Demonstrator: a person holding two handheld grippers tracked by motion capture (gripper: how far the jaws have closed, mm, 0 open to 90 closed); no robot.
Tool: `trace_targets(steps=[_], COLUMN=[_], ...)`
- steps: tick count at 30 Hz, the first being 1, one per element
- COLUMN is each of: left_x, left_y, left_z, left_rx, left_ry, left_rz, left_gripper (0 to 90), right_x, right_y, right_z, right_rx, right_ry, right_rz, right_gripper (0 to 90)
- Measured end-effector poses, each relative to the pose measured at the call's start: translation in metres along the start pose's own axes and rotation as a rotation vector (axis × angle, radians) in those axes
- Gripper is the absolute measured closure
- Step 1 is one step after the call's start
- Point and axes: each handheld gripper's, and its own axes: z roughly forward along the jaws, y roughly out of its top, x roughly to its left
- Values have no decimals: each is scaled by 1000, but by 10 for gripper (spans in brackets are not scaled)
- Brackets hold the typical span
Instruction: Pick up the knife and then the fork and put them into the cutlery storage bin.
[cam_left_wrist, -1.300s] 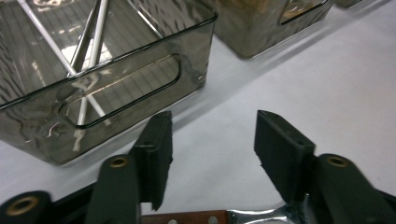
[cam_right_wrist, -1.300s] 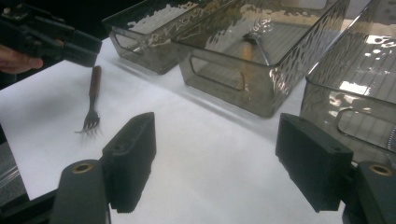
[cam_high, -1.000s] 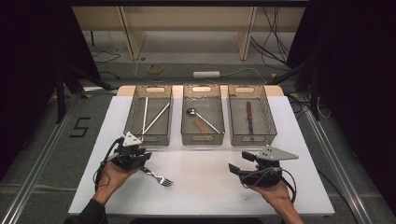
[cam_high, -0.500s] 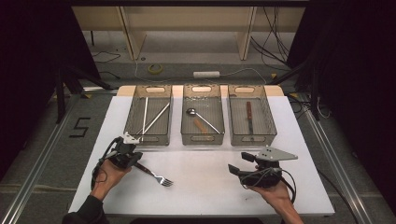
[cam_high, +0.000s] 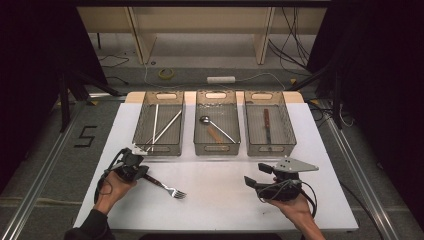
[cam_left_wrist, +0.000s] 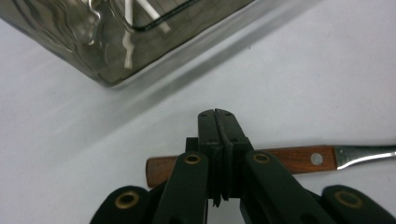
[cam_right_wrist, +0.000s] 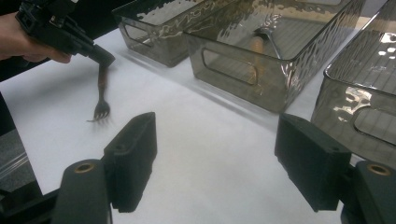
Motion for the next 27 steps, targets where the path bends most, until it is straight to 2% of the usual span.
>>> trace_targets(steps=[6, 10, 15, 19, 27], left_x=[-1, -5, -10, -16, -30], left_y=[-2, -8, -13, -17, -23], left_z=[-6, -10, -13, -18, -26], left_rx=[24, 68, 113, 151, 198], left_ry=[4, -6, -25, -40, -86], left_rz=[10, 14, 13, 29, 57], left_gripper=[887, 887, 887, 887, 887], right_x=[0, -1, 0, 0, -1], right_y=[0, 0, 1, 1, 1], right_z=[-1, -1, -2, -2, -3], right_rx=[1, -2, -3, -5, -4], right_ry=[1, -2, -8, -9, -11], right_rz=[-3, -1, -6, -8, -11], right_gripper=[308, 308, 308, 308, 309])
